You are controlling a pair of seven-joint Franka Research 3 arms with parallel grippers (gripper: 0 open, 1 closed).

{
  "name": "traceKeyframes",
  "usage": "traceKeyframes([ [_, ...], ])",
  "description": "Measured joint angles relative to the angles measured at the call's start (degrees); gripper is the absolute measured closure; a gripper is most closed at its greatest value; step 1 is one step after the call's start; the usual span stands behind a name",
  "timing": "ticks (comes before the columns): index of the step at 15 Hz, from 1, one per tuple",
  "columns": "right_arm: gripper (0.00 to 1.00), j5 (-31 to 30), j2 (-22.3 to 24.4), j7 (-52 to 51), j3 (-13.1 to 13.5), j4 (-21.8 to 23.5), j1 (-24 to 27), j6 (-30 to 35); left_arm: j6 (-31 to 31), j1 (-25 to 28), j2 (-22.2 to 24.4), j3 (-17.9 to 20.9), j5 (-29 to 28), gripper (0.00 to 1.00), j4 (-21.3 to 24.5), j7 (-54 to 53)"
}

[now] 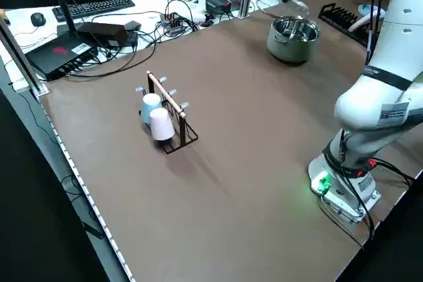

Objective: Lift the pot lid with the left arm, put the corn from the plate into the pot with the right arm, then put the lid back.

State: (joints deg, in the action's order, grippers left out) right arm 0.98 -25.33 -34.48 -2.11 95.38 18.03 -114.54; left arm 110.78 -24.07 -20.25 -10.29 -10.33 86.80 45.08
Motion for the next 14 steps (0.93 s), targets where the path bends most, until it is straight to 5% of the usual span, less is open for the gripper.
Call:
traceKeyframes([
  [5, 0.55, 0.92, 2.88, 8.28, -9.14, -3.74, -1.82, 11.63, -5.61, 6.16, 1.8, -0.44, 0.06, 0.5, 0.74, -7.32],
  [10, 0.55, 0.97, 3.17, 31.65, -18.17, -3.93, -8.87, 12.68, -5.74, 12.88, 1.77, -2.33, 0.87, 0.5, 3.05, -13.74],
  [14, 0.55, 0.97, 3.18, 47.29, -21.93, -4.69, -16.17, 12.28, -5.81, 21.08, 1.78, -7.21, 1.01, 0.5, 4.46, -19.66],
])
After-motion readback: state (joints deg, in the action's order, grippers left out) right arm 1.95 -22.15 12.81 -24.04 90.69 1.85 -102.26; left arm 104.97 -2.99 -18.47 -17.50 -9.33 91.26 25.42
